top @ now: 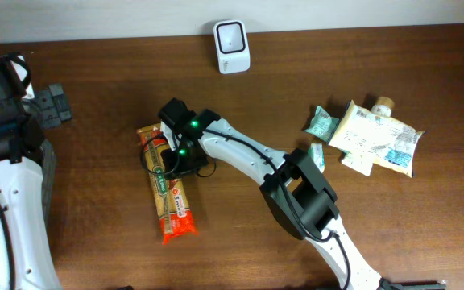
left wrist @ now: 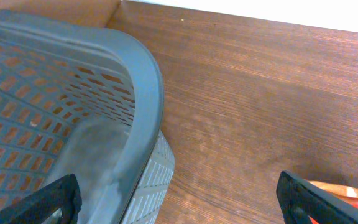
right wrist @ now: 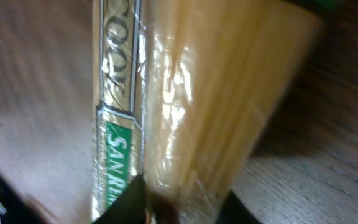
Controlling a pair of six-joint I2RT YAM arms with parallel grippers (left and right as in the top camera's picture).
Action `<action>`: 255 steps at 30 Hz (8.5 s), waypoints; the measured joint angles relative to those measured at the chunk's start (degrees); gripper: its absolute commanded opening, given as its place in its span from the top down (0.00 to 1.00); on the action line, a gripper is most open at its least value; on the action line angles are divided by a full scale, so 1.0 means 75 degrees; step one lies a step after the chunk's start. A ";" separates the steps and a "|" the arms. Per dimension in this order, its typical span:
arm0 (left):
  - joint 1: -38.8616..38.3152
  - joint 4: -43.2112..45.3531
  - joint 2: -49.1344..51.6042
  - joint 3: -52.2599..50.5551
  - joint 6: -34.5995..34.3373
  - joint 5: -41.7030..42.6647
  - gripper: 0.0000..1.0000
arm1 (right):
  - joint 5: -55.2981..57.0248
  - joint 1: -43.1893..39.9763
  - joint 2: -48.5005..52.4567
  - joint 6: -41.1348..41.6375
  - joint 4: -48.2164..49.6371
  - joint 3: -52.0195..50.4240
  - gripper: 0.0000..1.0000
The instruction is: Scan the item barcode
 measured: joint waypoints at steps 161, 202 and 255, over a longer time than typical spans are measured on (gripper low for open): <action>0.0000 0.0006 0.0000 0.0000 0.0000 0.0000 0.01 | 0.3990 -0.1139 -0.1673 -0.1166 -0.2276 -0.0938 0.96; 0.0000 0.0000 0.0000 0.0000 0.0000 0.0000 0.01 | -0.5592 -0.4409 -0.3646 -0.4205 -0.1693 -0.1148 0.96; 0.0000 -0.0003 0.0000 0.0000 0.0000 0.0000 0.01 | 0.3719 -0.3955 -0.4674 -0.1938 -0.3212 0.0507 0.96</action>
